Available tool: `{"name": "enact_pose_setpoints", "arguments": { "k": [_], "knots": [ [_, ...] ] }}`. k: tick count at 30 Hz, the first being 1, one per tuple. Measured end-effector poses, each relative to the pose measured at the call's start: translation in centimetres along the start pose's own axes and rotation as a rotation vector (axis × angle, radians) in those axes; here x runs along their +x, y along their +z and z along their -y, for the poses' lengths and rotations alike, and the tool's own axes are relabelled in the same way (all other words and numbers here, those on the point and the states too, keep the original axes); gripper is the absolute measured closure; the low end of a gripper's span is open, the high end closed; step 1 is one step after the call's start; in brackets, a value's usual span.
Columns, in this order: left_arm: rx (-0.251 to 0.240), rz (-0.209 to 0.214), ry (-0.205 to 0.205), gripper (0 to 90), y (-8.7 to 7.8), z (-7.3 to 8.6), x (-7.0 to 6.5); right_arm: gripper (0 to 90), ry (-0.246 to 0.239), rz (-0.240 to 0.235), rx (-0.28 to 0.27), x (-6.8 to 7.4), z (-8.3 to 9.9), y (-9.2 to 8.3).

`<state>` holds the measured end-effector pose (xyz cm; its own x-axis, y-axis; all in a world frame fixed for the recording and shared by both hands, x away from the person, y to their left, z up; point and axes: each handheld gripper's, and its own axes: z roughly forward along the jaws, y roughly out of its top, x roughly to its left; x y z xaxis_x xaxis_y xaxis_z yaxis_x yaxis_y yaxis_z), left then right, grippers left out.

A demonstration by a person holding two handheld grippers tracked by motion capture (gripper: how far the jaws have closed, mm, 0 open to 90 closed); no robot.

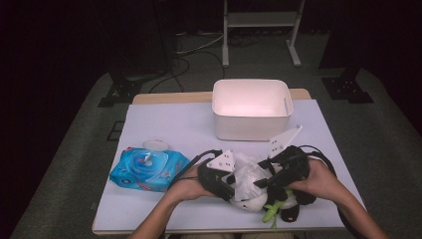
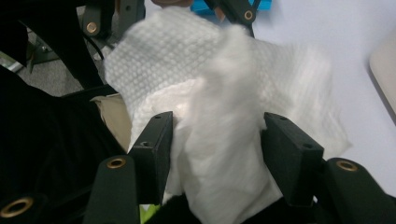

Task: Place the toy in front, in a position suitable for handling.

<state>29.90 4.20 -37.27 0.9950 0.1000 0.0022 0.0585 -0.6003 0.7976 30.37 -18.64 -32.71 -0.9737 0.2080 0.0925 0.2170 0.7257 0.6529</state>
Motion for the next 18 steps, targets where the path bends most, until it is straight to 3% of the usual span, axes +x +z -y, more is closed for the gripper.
{"name": "enact_pose_setpoints", "arguments": {
  "k": [7,10,14,18],
  "knots": [
    [0.003,0.003,0.015,32.8,0.0,0.1,0.0,63.4,-0.001,-0.008,0.027,-0.1,-0.4,0.1],
    [0.002,-0.001,0.018,32.2,-0.1,0.2,-0.1,79.9,0.0,-0.021,0.004,-0.4,-0.1,-0.6],
    [0.005,0.002,0.019,31.7,-0.1,0.1,-0.1,82.8,0.005,-0.009,0.031,-0.4,0.5,-1.2],
    [0.007,0.003,0.015,31.3,-0.1,0.1,0.0,83.2,-0.002,0.043,0.066,-0.4,1.0,-2.2]
  ]
}}
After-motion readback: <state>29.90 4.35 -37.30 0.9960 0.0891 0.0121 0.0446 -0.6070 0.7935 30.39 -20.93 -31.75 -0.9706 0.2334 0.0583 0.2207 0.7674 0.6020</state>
